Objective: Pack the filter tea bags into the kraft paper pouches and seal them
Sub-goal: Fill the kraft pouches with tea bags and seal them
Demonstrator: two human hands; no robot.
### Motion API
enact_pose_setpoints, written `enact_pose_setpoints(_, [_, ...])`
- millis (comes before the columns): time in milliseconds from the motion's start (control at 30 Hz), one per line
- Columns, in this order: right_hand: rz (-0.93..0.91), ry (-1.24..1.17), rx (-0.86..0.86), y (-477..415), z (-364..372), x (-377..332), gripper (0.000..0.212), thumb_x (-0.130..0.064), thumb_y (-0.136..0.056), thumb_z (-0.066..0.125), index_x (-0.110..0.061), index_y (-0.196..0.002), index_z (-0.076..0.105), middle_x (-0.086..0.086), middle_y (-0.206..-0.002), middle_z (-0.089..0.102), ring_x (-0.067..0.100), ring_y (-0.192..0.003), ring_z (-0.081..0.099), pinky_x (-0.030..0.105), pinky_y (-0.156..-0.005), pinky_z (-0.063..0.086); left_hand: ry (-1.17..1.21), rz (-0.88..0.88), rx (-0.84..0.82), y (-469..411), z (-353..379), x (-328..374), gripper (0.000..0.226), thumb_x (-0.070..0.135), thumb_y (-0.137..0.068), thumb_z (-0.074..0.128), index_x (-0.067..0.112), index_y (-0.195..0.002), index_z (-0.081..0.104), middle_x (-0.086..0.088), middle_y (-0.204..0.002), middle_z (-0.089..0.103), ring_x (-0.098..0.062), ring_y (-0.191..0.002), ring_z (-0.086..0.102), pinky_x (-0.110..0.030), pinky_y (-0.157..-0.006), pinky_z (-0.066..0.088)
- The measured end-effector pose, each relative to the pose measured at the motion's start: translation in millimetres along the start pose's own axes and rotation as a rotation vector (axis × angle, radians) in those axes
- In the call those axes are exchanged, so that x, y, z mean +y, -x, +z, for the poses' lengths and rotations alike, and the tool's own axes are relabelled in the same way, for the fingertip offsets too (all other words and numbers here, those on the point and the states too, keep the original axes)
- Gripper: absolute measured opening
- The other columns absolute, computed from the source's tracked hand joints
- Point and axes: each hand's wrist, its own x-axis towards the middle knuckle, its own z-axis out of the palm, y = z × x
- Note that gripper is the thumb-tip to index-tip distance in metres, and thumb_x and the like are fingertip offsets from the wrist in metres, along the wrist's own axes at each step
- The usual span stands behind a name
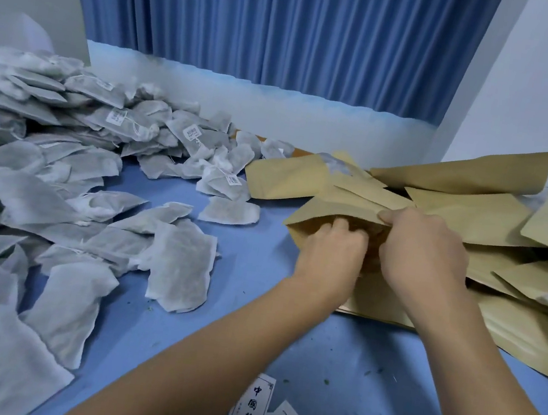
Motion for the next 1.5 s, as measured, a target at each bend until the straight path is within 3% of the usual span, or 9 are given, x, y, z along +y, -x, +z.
enact_pose_setpoints(167, [-0.035, -0.017, -0.018, 5, 4, -1, 0.041, -0.011, -0.091, 0.050, -0.033, -0.122, 0.066, 0.015, -0.114, 0.062, 0.039, -0.105, 0.058, 0.033, -0.073, 0.036, 0.466, 0.020, -0.086, -1, 2, -1, 0.025, 0.012, -0.096, 0.047, 0.005, -0.114, 0.062, -0.017, -0.116, 0.065, -0.035, -0.109, 0.059, -0.036, -0.093, 0.046])
enact_pose_setpoints(300, [-0.053, -0.003, 0.026, 11, 15, -2, 0.045, -0.005, -0.091, 0.047, -0.028, -0.126, 0.064, 0.016, -0.108, 0.063, 0.040, -0.100, 0.060, 0.034, -0.069, 0.037, 0.140, 0.245, 0.555, 38, 16, -34, 0.016, 0.014, -0.090, 0.061, 0.012, -0.097, 0.074, 0.000, -0.101, 0.072, -0.023, -0.094, 0.066, -0.048, -0.096, 0.045])
enact_pose_setpoints(367, [-0.064, -0.001, 0.016, 18, 24, -7, 0.047, -0.003, -0.091, 0.048, -0.025, -0.130, 0.060, 0.014, -0.098, 0.062, 0.038, -0.092, 0.059, 0.034, -0.066, 0.037, 0.036, 0.050, 0.705, 49, 9, -42, 0.013, 0.019, -0.086, 0.065, 0.020, -0.094, 0.075, 0.007, -0.107, 0.072, -0.021, -0.100, 0.065, -0.057, -0.106, 0.034])
enact_pose_setpoints(633, [-0.085, -0.018, 0.061, 29, 34, -17, 0.033, -0.003, -0.093, 0.048, -0.022, -0.117, 0.062, 0.011, -0.078, 0.058, 0.032, -0.072, 0.049, 0.031, -0.052, 0.030, -0.205, -0.784, 0.053, 77, -11, -97, 0.049, 0.014, -0.079, 0.060, 0.028, -0.123, 0.046, -0.012, -0.153, 0.027, -0.031, -0.142, 0.021, -0.069, -0.112, 0.013])
enact_pose_setpoints(800, [-0.097, -0.085, 0.122, 25, 32, -13, 0.040, -0.003, -0.093, 0.047, -0.024, -0.123, 0.064, 0.018, -0.091, 0.067, 0.040, -0.088, 0.061, 0.034, -0.062, 0.037, 0.455, -0.392, 0.462, 78, -19, -72, 0.076, -0.017, -0.073, 0.043, 0.017, -0.140, 0.050, -0.011, -0.156, 0.026, -0.028, -0.140, 0.032, -0.026, -0.104, 0.037])
enact_pose_setpoints(933, [-0.095, -0.133, 0.105, 23, 30, -13, 0.042, -0.004, -0.092, 0.045, -0.027, -0.120, 0.066, 0.018, -0.091, 0.066, 0.040, -0.086, 0.059, 0.034, -0.062, 0.036, 0.610, -0.001, 0.790, 70, -14, -29, 0.040, -0.007, -0.097, 0.042, 0.000, -0.136, 0.051, -0.018, -0.137, 0.051, -0.015, -0.133, 0.046, -0.029, -0.111, 0.039])
enact_pose_setpoints(1167, [-0.096, -0.194, 0.041, 18, 29, -9, 0.049, -0.008, -0.093, 0.047, -0.033, -0.133, 0.062, 0.016, -0.105, 0.066, 0.039, -0.095, 0.058, 0.033, -0.068, 0.038, 0.458, -0.266, 0.455, 76, 10, -33, 0.025, 0.023, -0.090, 0.072, 0.020, -0.114, 0.071, 0.001, -0.101, 0.049, -0.021, -0.094, 0.053, -0.042, -0.078, 0.051])
enact_pose_setpoints(1333, [-0.172, -0.184, 0.017, 22, 22, -11, 0.045, -0.006, -0.088, 0.052, -0.028, -0.125, 0.067, 0.017, -0.098, 0.067, 0.041, -0.093, 0.059, 0.032, -0.067, 0.040, 0.368, -0.043, 0.512, 62, 2, -28, 0.027, -0.004, -0.087, 0.063, 0.009, -0.108, 0.074, -0.009, -0.095, 0.057, -0.027, -0.087, 0.055, -0.035, -0.070, 0.046])
enact_pose_setpoints(1500, [-0.251, -0.101, 0.012, 24, 19, -14, 0.035, -0.004, -0.080, 0.052, -0.025, -0.101, 0.070, 0.010, -0.082, 0.064, 0.037, -0.080, 0.057, 0.035, -0.063, 0.044, 0.376, -0.194, -0.069, 10, 10, -17, 0.019, 0.018, -0.097, 0.051, 0.023, -0.108, 0.065, -0.006, -0.104, 0.063, -0.028, -0.099, 0.060, -0.034, -0.074, 0.042])
